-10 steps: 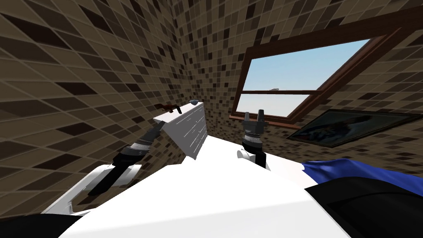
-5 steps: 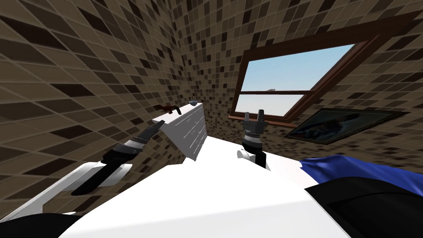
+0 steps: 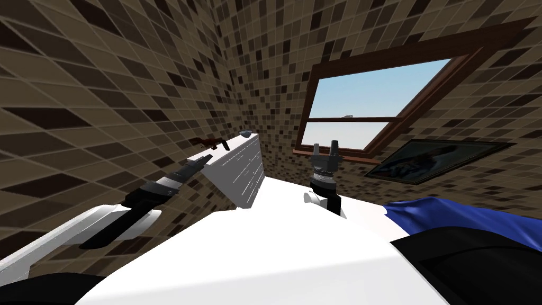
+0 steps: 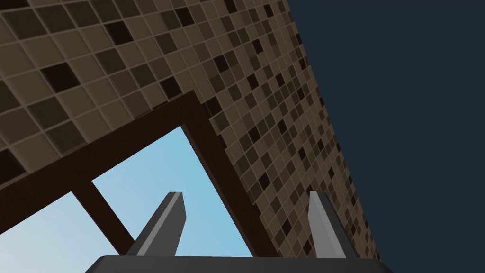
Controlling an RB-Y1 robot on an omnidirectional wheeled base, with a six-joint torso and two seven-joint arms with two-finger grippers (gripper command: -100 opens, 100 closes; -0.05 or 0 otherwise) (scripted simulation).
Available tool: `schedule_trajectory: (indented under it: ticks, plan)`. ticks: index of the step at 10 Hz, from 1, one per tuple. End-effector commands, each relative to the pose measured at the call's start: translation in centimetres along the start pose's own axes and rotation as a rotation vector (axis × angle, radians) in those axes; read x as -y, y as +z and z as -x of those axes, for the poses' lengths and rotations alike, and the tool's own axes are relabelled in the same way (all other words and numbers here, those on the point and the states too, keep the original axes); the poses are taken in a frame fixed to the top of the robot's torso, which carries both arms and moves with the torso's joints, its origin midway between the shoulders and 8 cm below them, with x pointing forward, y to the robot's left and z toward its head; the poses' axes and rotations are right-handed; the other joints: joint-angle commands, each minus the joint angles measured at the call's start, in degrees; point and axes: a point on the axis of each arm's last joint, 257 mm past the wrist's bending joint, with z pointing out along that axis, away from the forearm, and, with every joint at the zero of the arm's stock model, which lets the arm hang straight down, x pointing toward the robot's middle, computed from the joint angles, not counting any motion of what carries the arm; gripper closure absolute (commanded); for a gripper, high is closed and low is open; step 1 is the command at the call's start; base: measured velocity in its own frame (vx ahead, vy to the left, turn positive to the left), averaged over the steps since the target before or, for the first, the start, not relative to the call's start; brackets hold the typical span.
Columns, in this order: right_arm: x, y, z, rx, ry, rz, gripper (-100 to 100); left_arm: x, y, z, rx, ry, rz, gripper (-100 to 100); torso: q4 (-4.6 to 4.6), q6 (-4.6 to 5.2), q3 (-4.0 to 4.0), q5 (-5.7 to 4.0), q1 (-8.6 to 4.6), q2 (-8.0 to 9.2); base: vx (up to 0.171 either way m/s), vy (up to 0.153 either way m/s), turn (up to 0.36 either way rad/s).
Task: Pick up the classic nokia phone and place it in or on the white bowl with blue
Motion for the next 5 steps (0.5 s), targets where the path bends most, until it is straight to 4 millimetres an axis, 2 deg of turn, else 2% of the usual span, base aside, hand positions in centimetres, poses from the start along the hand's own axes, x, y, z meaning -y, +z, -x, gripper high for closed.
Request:
schedule_trajectory:
  ticks: [1, 5]
  plan:
    - [0.00, 0.00, 0.00, 0.000, 0.000, 0.000, 0, -0.33, 0.06, -0.07, -0.025, 0.039, 0.019, -100, 0.00, 0.00, 0.00, 0.00, 0.00, 0.00, 0.160, 0.040, -0.084]
    - [0.00, 0.00, 0.00, 0.000, 0.000, 0.000, 0, -0.97, 0.08, -0.49, -0.083, 0.128, 0.058, -100, -0.02, -0.01, -0.05, -0.01, -0.03, -0.08, 0.153, 0.039, -0.083]
